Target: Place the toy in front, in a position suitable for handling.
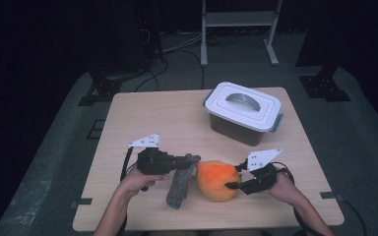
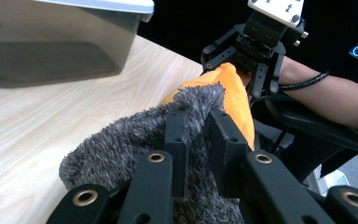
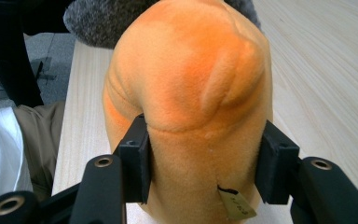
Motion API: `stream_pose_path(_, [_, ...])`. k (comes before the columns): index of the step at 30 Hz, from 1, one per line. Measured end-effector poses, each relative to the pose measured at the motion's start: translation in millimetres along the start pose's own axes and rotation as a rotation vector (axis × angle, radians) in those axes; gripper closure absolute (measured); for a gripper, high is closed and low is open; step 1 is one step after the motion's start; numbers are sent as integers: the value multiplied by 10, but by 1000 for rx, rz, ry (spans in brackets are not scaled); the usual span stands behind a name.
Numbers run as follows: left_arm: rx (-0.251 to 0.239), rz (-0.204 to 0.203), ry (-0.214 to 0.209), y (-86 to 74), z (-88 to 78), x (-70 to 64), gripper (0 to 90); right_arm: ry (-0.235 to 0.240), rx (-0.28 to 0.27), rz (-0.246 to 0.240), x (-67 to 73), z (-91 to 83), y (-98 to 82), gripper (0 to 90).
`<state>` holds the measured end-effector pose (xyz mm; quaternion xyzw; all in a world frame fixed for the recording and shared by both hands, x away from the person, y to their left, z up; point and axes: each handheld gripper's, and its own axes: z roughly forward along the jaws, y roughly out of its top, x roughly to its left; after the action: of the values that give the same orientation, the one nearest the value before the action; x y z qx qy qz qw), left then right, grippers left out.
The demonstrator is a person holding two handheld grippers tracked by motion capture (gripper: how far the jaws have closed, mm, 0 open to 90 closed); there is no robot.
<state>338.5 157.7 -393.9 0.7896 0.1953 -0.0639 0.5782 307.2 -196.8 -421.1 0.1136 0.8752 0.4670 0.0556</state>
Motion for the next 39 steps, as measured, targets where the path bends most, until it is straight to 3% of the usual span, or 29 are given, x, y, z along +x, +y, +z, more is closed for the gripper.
stream_pose_path(17, [-45, -32, 119, -173, -668, 40, 781, 14, -22, 41, -65, 3, 16, 498])
stream_pose_path(20, [-52, -36, 123, -186, -702, 31, 779, 20, -26, 41, -66, 33, 48, 500])
stream_pose_path(25, [-42, -22, 80, -136, -538, 13, 779, 40, -29, 18, -50, 172, 155, 506])
stream_pose_path(33, [-10, 6, -8, -36, -47, -12, 775, 75, -34, -4, -36, 383, 292, 507])
stream_pose_path(39, [20, 13, -9, -64, 16, -10, 775, 81, -39, 15, -62, 327, 215, 509])
